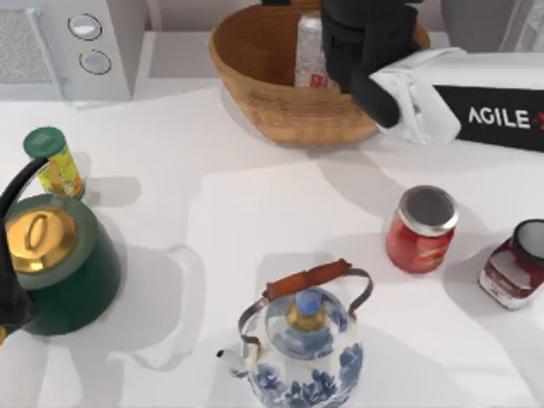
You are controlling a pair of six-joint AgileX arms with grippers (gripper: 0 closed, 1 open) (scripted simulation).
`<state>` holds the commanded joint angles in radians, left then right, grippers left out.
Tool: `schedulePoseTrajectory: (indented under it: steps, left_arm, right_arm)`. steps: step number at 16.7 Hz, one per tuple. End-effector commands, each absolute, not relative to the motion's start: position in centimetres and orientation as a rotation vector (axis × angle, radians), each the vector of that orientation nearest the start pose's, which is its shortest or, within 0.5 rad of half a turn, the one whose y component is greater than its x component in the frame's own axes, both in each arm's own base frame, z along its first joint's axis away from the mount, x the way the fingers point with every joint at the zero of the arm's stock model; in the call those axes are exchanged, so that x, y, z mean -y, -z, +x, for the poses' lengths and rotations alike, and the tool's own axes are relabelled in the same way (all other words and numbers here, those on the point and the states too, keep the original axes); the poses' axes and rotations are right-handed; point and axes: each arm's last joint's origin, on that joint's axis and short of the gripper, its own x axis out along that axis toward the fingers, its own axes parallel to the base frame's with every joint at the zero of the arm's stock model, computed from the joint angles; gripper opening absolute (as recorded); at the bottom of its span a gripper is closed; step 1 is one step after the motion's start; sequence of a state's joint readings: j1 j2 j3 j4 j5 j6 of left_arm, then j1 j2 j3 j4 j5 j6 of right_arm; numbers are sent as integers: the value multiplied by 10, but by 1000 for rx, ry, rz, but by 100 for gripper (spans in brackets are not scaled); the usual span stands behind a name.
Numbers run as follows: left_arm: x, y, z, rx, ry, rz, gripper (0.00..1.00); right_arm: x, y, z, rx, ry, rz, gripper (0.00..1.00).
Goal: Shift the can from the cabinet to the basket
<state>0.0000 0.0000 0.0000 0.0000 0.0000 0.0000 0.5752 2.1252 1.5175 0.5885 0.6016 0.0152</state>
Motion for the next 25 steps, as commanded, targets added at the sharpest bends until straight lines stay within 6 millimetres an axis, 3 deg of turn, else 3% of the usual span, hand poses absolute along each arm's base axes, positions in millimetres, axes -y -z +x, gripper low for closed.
schedulePoseTrajectory:
  steps: [3, 6, 9, 12, 15, 17, 21, 23, 25]
  left_arm:
    - [1, -160, 106, 0, 0, 0, 100]
    - [1, -160, 106, 0, 0, 0, 100]
    - [1, -160, 106, 0, 0, 0, 100]
    - [1, -160, 106, 0, 0, 0, 100]
    - [1, -160, 106, 0, 0, 0, 100]
    - [1, -160, 106, 0, 0, 0, 100]
    - [1, -160, 106, 0, 0, 0, 100]
    - [1, -160, 106, 0, 0, 0, 100]
    - [1, -160, 106, 0, 0, 0, 100]
  right_arm:
    - [-223, -259, 404, -16, 7, -13, 100]
    - [-171, -297, 367, -8, 7, -10, 100]
    - [-112, -327, 302, 23, 3, 2, 100]
    - [-60, -331, 223, 74, 0, 15, 100]
    - [-26, -300, 156, 112, -1, 17, 100]
    - [-14, -266, 129, 108, -1, 11, 100]
    - [-3, -195, 108, 44, 0, 1, 100]
    - [0, -172, 106, 16, 0, 0, 100]
    - [1, -161, 106, 1, 0, 0, 100]
